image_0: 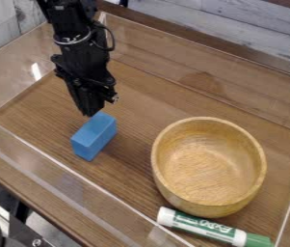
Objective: Put the blue block in the brown bowl
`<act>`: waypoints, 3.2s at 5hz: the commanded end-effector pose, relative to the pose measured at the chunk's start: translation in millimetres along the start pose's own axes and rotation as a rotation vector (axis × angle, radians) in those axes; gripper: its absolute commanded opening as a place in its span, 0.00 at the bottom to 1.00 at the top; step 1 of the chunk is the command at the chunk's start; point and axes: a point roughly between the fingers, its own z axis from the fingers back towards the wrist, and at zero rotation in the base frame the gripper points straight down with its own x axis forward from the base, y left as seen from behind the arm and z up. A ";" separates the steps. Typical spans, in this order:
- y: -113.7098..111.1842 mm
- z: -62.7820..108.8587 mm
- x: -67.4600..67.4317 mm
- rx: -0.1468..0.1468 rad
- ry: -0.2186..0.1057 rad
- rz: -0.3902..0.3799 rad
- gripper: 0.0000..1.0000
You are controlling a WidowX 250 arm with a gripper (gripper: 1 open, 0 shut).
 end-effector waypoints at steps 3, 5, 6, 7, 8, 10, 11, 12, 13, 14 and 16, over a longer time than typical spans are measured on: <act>1.2 4.9 9.4 0.015 -0.041 -0.024 0.00; -0.1 1.4 10.4 0.012 -0.036 -0.027 1.00; -1.2 -2.0 10.8 0.010 -0.031 -0.028 1.00; -2.5 -4.4 11.1 0.006 -0.027 -0.028 1.00; -3.4 -9.2 10.6 0.002 -0.024 -0.028 1.00; -4.2 -19.1 11.1 -0.006 -0.021 -0.029 1.00; -4.1 -24.1 11.2 -0.009 -0.020 -0.030 1.00; -4.1 -27.8 11.7 -0.011 -0.018 -0.035 0.00; -4.4 -25.5 14.1 -0.008 -0.015 -0.042 0.00; -4.7 -22.1 16.9 -0.003 -0.011 -0.049 0.00; -5.6 -14.3 23.3 0.006 -0.005 -0.059 0.00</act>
